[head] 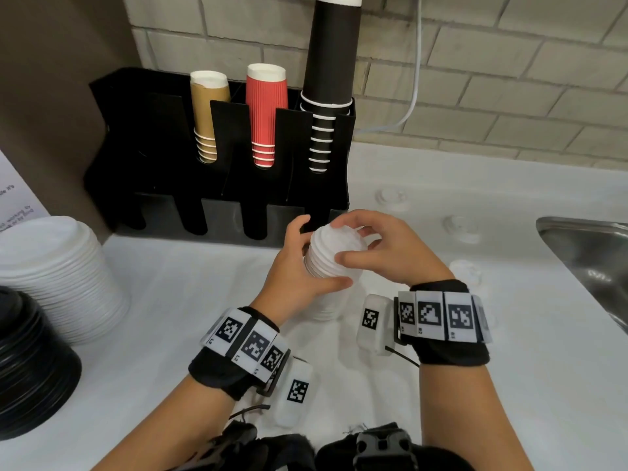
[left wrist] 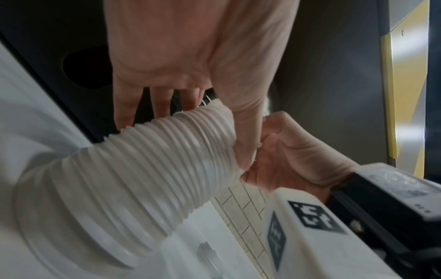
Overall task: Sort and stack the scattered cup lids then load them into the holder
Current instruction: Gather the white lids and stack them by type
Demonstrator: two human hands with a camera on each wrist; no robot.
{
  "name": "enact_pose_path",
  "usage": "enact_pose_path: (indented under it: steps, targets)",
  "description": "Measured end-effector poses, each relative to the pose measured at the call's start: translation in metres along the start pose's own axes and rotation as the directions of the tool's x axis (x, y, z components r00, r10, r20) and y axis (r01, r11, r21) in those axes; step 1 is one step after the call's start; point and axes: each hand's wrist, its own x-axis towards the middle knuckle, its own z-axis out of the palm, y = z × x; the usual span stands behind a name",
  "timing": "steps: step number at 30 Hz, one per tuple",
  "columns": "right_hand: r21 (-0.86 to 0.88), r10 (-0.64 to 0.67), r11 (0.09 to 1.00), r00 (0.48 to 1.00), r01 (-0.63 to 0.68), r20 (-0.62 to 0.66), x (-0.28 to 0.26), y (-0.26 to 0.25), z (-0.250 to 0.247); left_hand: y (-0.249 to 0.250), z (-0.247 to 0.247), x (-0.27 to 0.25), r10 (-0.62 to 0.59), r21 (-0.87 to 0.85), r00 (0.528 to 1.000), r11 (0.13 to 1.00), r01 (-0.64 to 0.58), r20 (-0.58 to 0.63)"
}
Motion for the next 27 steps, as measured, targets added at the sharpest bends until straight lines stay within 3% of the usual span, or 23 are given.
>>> enact_pose_path:
  steps: [10,17,20,22,25,27]
  targets:
    - [-0.116,0.003,0.993,1.000,0.000,0.024,0.001,-0.004,0.005,0.001,-0.001,-0.002,0.050,-0.036,0.999,0.998,-0.051,-0.003]
    - [-0.048,0.039,0.998,0.999,-0.039,0.010,0.000,0.005,0.006,0.002,-0.001,-0.003,0.105,-0.038,0.994,0.994,-0.104,0.008]
    - [-0.003,0.125,0.992,0.988,-0.125,-0.091,-0.004,0.017,-0.004,0.002,-0.002,-0.004,0.106,-0.043,0.994,0.993,-0.106,0.005]
    - [-0.100,0.287,0.947,0.944,-0.305,-0.161,-0.009,0.031,-0.016,0.001,-0.003,-0.004,0.106,-0.042,0.994,0.994,-0.105,0.008]
    - [-0.380,0.567,0.711,0.802,-0.592,-0.191,-0.021,0.053,-0.032,0.001,-0.002,-0.003,0.095,-0.042,0.996,0.995,-0.094,0.004]
    - [-0.372,0.658,0.631,0.724,-0.680,-0.208,-0.028,0.063,-0.038,0.002,-0.001,-0.003,0.085,-0.043,0.996,0.995,-0.085,0.003]
